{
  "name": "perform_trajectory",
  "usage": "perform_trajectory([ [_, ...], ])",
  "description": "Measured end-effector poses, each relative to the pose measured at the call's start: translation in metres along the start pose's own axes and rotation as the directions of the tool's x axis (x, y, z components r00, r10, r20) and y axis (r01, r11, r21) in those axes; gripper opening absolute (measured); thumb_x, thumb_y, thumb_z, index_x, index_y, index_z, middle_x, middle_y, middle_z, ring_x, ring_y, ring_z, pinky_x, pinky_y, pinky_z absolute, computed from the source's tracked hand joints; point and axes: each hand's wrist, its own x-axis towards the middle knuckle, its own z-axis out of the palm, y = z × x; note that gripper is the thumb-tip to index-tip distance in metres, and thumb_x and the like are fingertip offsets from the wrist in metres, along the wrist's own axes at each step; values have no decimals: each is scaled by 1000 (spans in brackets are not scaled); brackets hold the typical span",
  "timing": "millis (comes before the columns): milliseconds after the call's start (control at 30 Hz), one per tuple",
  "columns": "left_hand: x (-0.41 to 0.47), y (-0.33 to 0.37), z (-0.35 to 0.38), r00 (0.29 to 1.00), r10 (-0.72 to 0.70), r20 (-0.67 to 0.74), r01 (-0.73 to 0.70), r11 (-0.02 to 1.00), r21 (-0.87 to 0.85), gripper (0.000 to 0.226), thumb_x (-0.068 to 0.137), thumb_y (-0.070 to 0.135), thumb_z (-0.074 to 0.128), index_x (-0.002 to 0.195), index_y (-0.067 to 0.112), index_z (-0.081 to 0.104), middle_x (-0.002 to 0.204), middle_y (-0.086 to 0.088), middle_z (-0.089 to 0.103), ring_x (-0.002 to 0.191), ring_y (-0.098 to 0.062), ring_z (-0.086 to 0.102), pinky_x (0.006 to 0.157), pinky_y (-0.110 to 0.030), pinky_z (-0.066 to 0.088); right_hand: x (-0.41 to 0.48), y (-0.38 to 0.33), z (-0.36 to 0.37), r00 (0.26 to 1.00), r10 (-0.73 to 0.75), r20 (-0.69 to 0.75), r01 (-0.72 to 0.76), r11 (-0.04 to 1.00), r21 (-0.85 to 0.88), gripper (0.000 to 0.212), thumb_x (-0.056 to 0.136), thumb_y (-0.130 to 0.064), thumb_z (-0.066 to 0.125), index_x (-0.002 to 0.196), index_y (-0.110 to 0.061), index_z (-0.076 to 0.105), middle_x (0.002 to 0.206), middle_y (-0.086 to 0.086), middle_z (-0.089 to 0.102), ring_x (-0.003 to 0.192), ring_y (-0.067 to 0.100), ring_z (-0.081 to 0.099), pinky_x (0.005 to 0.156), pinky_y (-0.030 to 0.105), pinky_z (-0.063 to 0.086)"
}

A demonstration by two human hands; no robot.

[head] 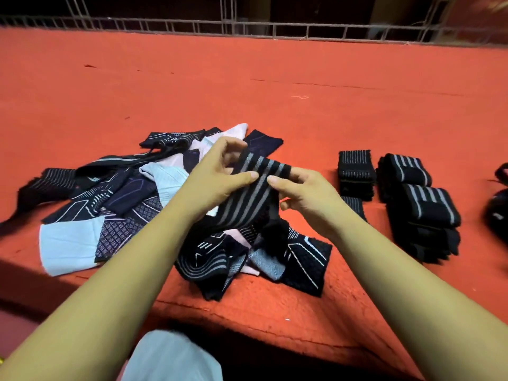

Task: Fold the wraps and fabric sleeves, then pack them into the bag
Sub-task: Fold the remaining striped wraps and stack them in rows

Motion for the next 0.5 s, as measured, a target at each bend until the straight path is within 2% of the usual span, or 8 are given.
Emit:
perform_trajectory([
  [67,-8,-5,-2,998,-44,35,35,976,215,45,76,20,81,114,22,56,108,5,66,89,-5,64,86,-25,53,-7,-8,-8,997,14,-76,-5,992,122,16,96,-12,58,108,-11,69,96,8,69,78,20,60,63,29,48],
  [133,-19,-17,-9,977,-126,173,50,920,388,35,75,28,75,108,20,65,100,9,72,84,-3,64,86,-29,53,-13,-14,-23,975,56,-215,-1,969,248,12,97,-13,56,99,-16,68,88,2,69,72,18,59,61,29,47],
  [200,-32,-29,-15,944,-212,251,65,869,491,31,78,35,66,105,19,70,100,6,75,87,-4,66,89,-35,52,-17,-12,-38,924,90,-372,20,960,281,12,98,-16,56,92,-19,67,79,-7,69,65,12,58,58,25,45],
  [267,-41,-40,-18,946,-237,220,78,828,556,34,81,44,61,105,21,72,97,6,76,90,-8,69,91,-38,52,-24,-6,-47,881,124,-457,-7,968,249,16,98,-14,57,84,-18,62,59,-10,64,48,4,55,46,19,43],
  [333,-46,-48,-17,962,-226,153,104,822,560,31,84,44,60,93,16,71,82,0,72,76,-9,64,83,-41,52,-32,4,-55,871,170,-462,-115,983,146,22,96,-10,60,75,-16,57,51,-4,56,36,2,47,37,16,38],
  [400,-49,-51,-12,976,-181,124,87,838,539,26,89,40,61,84,15,67,72,2,66,68,-7,57,75,-38,49,-39,16,-62,878,190,-440,-264,958,-115,11,89,-11,69,80,-7,63,67,7,60,47,9,54,42,23,45],
  [467,-54,-49,-4,978,-137,158,30,842,539,18,93,35,62,89,19,69,80,8,70,76,-9,64,79,-35,50,-46,26,-64,897,81,-434,-318,802,-506,37,78,-18,78,106,1,63,94,5,59,81,16,58,70,39,55],
  [500,-56,-47,0,972,-129,196,2,840,543,14,94,32,63,94,21,71,85,8,72,82,-9,66,82,-34,51,-53,27,-60,926,-15,-378,-245,737,-630,54,76,-20,79,122,-3,59,109,0,55,100,13,55,91,38,51],
])
